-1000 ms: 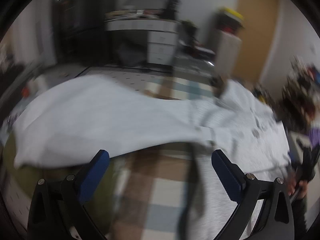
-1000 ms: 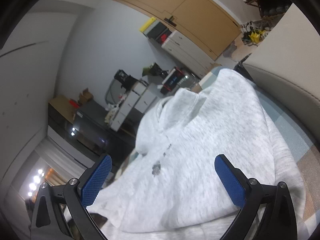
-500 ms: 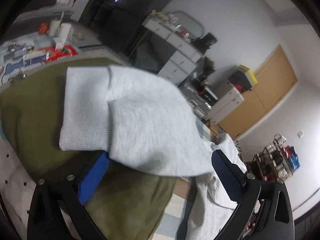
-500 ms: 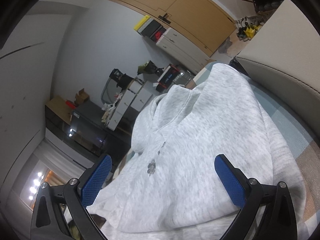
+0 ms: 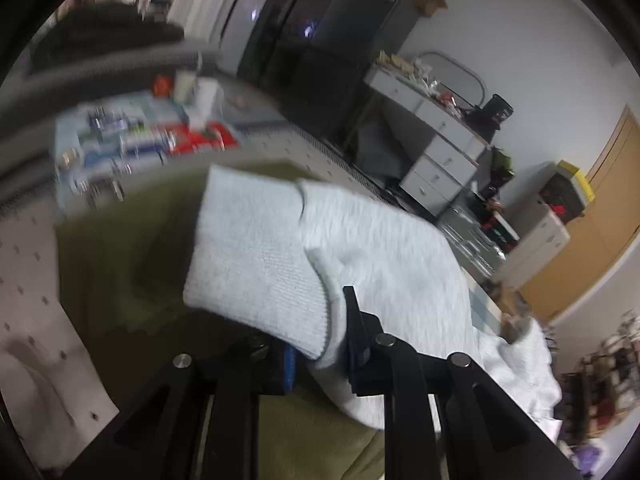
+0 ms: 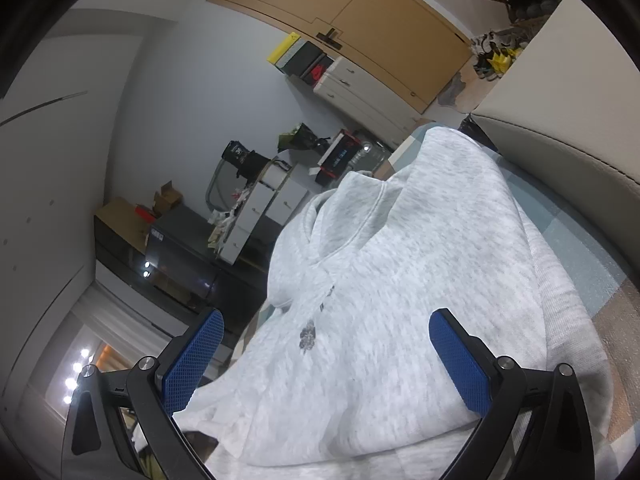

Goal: Fold large clothes
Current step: 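Grasp the other sleeve cuff with the left tool and lift it, then lay the sleeve across the hoodie body with the left tool and release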

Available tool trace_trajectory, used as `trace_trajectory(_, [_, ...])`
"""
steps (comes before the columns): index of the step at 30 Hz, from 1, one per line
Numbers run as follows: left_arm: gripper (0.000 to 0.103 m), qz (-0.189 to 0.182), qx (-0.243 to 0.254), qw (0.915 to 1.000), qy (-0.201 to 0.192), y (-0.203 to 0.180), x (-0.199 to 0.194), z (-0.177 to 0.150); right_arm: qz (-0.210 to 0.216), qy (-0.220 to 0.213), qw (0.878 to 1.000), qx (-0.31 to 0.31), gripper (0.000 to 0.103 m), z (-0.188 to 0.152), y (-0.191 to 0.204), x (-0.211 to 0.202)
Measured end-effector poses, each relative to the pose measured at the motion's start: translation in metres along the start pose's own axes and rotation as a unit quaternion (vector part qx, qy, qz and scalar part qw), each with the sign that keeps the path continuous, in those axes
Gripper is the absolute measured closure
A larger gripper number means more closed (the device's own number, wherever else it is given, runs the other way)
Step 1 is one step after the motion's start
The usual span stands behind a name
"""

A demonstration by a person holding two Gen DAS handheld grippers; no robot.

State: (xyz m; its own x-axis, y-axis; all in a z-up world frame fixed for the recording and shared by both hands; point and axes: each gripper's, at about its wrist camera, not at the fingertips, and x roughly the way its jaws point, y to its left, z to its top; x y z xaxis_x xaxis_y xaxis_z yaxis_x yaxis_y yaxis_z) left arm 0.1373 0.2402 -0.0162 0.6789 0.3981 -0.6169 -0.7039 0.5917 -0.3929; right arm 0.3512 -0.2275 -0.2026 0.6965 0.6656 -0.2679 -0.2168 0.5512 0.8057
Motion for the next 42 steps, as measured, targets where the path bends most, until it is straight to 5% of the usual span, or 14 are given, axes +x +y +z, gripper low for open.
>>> trace_trajectory(7, [0.094, -0.018, 0.085, 0.9934, -0.075, -0.03, -0.032, 0.024, 0.003, 0.003, 1.0, -0.003, 0.0, 0.0, 0.001, 0.0])
trace_trajectory(12, [0.094, -0.047, 0.159, 0.9795, -0.114, -0.071, -0.05, 0.032, 0.004, 0.006, 1.0, -0.008, 0.0, -0.001, 0.004, 0.001])
trace_trajectory(18, [0.095, -0.144, 0.258, 0.9456, -0.136, -0.154, -0.08, 0.011, 0.004, 0.01, 1.0, -0.016, 0.0, -0.002, 0.007, 0.004])
trace_trajectory(23, [0.095, -0.258, 0.326, 0.9032, -0.107, -0.211, -0.09, -0.043, 0.01, 0.005, 1.0, -0.011, 0.0, -0.002, 0.007, 0.002])
trace_trajectory(26, [0.095, -0.313, 0.364, 0.8741, -0.074, -0.234, -0.083, -0.087, 0.009, -0.008, 1.0, -0.012, 0.0, -0.001, 0.008, -0.001])
trace_trajectory(35, [0.095, -0.428, 0.373, 0.8149, 0.119, -0.279, -0.013, -0.209, 0.021, -0.058, 0.997, 0.036, 0.0, 0.007, -0.006, -0.017])
trace_trajectory(38, [0.083, -0.443, 0.364, 0.7948, 0.197, -0.281, 0.008, -0.232, 0.03, -0.071, 0.996, 0.052, 0.0, 0.01, -0.013, -0.022])
trace_trajectory(40, [0.075, -0.474, 0.336, 0.7708, 0.261, -0.277, 0.02, -0.234, 0.025, -0.063, 0.996, 0.062, 0.0, 0.012, -0.017, -0.017])
trace_trajectory(42, [0.052, -0.478, 0.322, 0.7661, 0.285, -0.255, 0.023, -0.224, 0.024, -0.053, 0.996, 0.061, 0.0, 0.012, -0.016, -0.012])
